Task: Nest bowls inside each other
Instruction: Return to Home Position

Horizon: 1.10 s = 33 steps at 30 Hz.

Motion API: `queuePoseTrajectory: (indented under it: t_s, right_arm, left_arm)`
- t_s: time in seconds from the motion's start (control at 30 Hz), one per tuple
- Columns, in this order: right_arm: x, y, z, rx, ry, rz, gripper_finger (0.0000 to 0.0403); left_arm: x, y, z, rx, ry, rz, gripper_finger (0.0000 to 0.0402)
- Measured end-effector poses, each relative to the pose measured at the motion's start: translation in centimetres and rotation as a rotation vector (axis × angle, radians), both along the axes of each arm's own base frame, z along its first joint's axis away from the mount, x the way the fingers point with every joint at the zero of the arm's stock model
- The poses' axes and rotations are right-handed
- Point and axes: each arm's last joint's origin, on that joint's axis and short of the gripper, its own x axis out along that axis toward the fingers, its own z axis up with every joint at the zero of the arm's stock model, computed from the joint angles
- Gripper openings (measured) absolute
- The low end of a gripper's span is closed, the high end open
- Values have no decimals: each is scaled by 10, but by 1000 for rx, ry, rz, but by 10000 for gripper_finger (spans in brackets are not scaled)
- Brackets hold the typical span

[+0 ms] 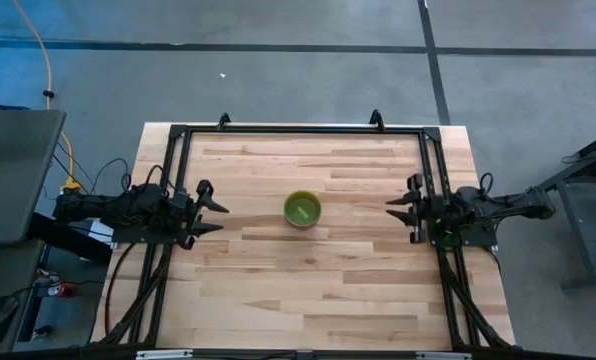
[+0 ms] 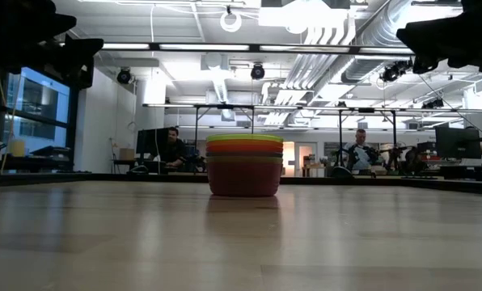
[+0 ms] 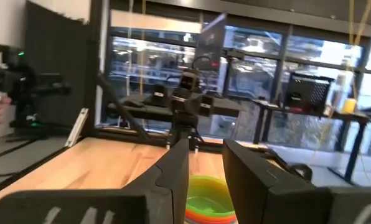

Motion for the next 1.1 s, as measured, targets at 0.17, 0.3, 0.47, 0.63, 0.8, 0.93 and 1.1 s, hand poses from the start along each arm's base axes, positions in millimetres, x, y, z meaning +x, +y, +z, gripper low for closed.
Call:
queuePoseTrajectory:
  t_s: [0.17, 0.3, 0.47, 0.63, 0.8, 0.93, 1.1]
  right_arm:
    - [0, 1, 0, -59, -1, 21, 89]
    - [0, 1, 0, -112, -2, 5, 89]
    - [1, -4, 0, -130, 1, -45, 89]
    - [1, -7, 0, -116, -5, -28, 88]
    - [1, -8, -2, -54, 17, 19, 78]
    - [1, -8, -4, -29, 36, 31, 66]
    - [2, -8, -4, 12, 42, 33, 53]
  left_arm:
    - [0, 0, 0, 17, -1, 4, 211]
    - [0, 0, 0, 18, -2, 5, 211]
    - [0, 0, 0, 19, -2, 5, 211]
    - [0, 0, 0, 19, -2, 6, 211]
    - [0, 0, 0, 22, -2, 8, 211]
    - [0, 0, 0, 37, -3, 9, 211]
    - [0, 0, 0, 36, -3, 9, 211]
